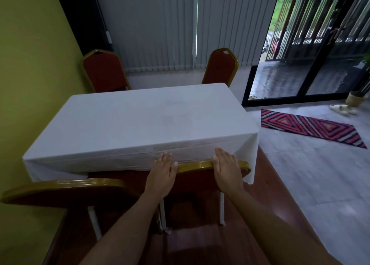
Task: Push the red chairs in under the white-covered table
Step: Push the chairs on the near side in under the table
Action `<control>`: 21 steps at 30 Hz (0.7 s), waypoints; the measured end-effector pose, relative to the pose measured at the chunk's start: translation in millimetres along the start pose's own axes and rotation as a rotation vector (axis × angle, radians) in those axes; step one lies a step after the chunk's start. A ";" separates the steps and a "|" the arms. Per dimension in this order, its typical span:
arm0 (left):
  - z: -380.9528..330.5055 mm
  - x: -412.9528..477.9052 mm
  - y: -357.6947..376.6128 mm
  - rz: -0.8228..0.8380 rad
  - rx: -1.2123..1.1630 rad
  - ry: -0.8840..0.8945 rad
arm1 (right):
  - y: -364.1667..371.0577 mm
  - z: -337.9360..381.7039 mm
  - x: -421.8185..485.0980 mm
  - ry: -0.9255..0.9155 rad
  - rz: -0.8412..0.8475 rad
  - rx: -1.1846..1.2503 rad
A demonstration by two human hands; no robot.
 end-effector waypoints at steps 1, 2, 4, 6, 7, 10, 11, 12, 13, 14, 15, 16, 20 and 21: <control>-0.1 0.0 0.4 0.009 0.004 -0.014 | -0.6 -1.1 -0.1 -0.016 0.011 0.005; -0.5 0.2 0.5 0.022 0.009 -0.029 | -1.9 -1.9 0.3 -0.031 0.026 0.009; -4.5 0.9 -1.3 0.030 0.017 -0.050 | -6.6 -4.2 2.0 -0.064 0.061 0.013; -8.6 0.4 -5.9 0.033 0.019 -0.066 | -9.6 -5.3 4.0 -0.102 0.107 0.006; -12.3 0.5 -7.6 0.045 0.022 -0.080 | -12.1 -7.5 5.7 -0.122 0.135 0.003; -34.0 4.7 -12.6 0.091 0.070 -0.075 | -17.9 -17.9 12.6 -0.164 0.220 0.003; -46.1 9.8 -13.1 0.096 0.078 -0.050 | -18.9 -22.3 15.5 -0.163 0.243 0.009; -60.2 16.2 -12.2 0.108 0.069 -0.034 | -20.9 -26.6 18.2 -0.153 0.262 0.012; -75.1 22.6 -9.8 0.133 0.056 -0.027 | -23.2 -31.1 21.0 -0.141 0.276 0.014; -89.4 28.6 -5.9 0.176 0.055 -0.028 | -27.7 -34.3 23.8 -0.135 0.291 0.011; -102.5 33.9 -1.9 0.223 0.075 -0.023 | -32.1 -38.1 26.4 -0.134 0.316 0.011; -112.7 38.6 2.0 0.260 0.103 -0.009 | -35.3 -43.6 28.9 -0.133 0.354 0.011; -126.7 55.2 9.2 0.322 0.160 0.023 | -51.1 -85.3 38.6 -0.071 0.435 -0.047; -125.5 58.8 10.7 0.346 0.181 0.012 | -55.7 -98.9 40.2 -0.050 0.436 -0.073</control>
Point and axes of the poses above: each hand's wrist, its own x-axis towards the middle knuckle, its own y-axis out of the palm, z = x × y, the point moved 3 cm from there along x, towards the middle knuckle, and after that the axes turned 5 degrees about -z, right-handed, at the moved point
